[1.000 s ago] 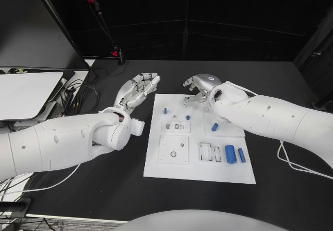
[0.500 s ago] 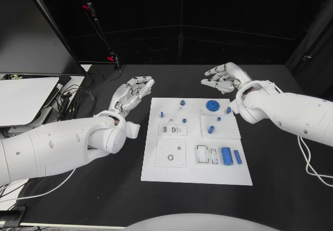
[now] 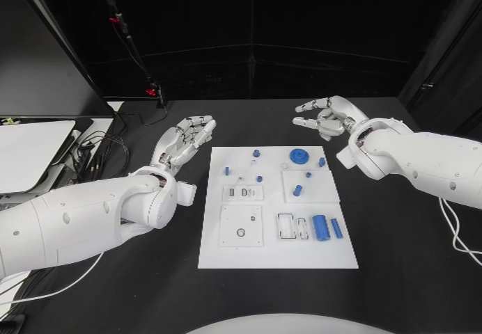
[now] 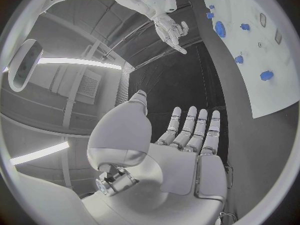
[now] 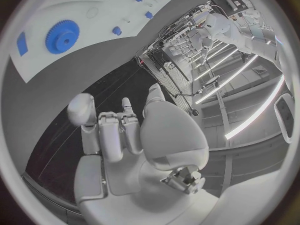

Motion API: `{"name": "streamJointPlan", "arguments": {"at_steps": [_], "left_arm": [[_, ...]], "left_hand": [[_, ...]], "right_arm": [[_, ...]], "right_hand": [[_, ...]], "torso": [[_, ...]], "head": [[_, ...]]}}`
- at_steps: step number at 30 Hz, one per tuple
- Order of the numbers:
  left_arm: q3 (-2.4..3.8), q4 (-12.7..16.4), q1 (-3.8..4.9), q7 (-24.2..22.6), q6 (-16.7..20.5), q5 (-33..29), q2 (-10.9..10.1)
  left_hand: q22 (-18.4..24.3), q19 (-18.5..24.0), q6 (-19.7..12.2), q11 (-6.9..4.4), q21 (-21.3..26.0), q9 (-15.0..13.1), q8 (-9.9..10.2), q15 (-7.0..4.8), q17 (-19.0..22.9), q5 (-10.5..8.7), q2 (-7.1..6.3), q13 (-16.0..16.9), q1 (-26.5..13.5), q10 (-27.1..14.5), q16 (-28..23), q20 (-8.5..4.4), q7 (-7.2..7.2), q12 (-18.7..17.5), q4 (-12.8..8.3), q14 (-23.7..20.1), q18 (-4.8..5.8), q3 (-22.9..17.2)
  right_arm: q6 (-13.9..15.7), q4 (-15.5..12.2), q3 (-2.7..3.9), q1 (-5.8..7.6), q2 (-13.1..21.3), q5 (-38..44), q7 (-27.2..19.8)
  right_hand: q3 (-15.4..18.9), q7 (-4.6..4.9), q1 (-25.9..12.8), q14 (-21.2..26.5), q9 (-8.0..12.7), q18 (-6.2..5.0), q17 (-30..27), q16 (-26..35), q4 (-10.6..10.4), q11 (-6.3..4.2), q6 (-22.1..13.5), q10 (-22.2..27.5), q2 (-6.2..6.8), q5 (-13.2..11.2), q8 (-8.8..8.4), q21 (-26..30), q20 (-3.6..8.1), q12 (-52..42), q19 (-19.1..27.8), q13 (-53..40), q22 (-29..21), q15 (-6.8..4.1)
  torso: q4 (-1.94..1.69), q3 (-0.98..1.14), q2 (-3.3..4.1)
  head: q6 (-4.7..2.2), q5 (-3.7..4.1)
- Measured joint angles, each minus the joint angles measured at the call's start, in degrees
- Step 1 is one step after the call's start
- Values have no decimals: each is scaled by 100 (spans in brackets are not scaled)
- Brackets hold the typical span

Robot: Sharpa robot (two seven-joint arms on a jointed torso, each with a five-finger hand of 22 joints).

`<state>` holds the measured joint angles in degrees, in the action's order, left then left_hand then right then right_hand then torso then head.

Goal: Assemble the parts on the task board

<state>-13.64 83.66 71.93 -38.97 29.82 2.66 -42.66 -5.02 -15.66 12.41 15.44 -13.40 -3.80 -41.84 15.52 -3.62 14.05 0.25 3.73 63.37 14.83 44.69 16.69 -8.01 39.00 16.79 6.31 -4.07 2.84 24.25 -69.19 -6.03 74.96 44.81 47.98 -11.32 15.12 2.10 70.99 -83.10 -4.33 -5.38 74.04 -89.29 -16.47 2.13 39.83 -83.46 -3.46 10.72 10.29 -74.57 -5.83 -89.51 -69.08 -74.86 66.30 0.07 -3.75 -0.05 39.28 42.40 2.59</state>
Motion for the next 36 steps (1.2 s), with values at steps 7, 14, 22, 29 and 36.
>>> {"name": "streamJointPlan", "arguments": {"at_steps": [7, 14, 22, 29, 36], "left_arm": [[0, -8, -1, 0, -11, 0, 8], [0, -14, -1, 0, -17, 0, 11], [0, -24, -2, 0, -25, 0, 17], [0, -26, -4, 0, -33, 1, 11], [0, -22, -4, 0, -37, 1, -14]], "left_hand": [[0, 0, 0, 0, -10, 0, 0, 0, -4, 0, 0, 0, 0, 0, 0, 0, 0, 0, 0, 0, 1, 0], [0, 0, 0, 0, -10, 0, 0, 0, -4, 0, 0, 0, 0, 0, 0, 0, 0, 0, 0, 0, 1, 0], [0, 0, 0, 0, -10, -1, 0, 0, -3, 0, 23, 0, 23, 0, 0, 0, 0, 0, 0, 0, 0, 0], [0, 0, 0, 0, -10, -1, 0, 0, -3, 0, 23, 0, 23, 0, 0, 0, 0, 0, 0, 0, 0, 0], [0, 0, 0, 0, -10, -1, 0, 0, -2, 0, 23, 0, 23, 0, 0, 0, 0, 0, 0, 0, 0, 0]], "right_arm": [[102, 235, -1, -66, -23, 506, 125], [139, 360, -2, -182, -55, 1114, 395], [18, 548, -4, -294, -262, 1836, 713], [-143, 650, -3, -371, -387, 2224, 929], [-255, 788, -3, -420, -521, 2512, 1197]], "right_hand": [[-290, 529, 224, -92, -124, 501, 91, -57, 13, 63, 288, -53, 356, 589, 501, -1525, -23, -34, -1489, -8, 866, -12], [-1023, 663, 597, -94, -270, 500, 91, -57, -11, 282, 300, -56, 633, 236, 953, -1525, -209, -34, -1486, -8, 865, 191], [-1553, 684, 701, -94, -310, 500, 90, -57, 17, 290, 321, -47, 861, 38, 1130, -1525, -250, -34, -1486, -8, 865, 209], [-1759, 684, 795, -94, -268, 500, 90, -57, 16, 310, 321, -68, 955, -42, 1130, -1525, -250, -34, -1486, -8, 864, 209], [-1809, 705, 826, -94, -222, 499, 89, -57, 16, 310, 300, -68, 986, -68, 1050, -1525, -250, -34, -1486, -7, 864, 209]], "torso": [[-4, 1, 6], [-5, 3, 14], [4, 4, 14], [-6, 6, 10], [-7, 3, 6]], "head": [[-55, 196], [-109, 357], [-102, 374], [-74, 318], [-66, 298]]}}
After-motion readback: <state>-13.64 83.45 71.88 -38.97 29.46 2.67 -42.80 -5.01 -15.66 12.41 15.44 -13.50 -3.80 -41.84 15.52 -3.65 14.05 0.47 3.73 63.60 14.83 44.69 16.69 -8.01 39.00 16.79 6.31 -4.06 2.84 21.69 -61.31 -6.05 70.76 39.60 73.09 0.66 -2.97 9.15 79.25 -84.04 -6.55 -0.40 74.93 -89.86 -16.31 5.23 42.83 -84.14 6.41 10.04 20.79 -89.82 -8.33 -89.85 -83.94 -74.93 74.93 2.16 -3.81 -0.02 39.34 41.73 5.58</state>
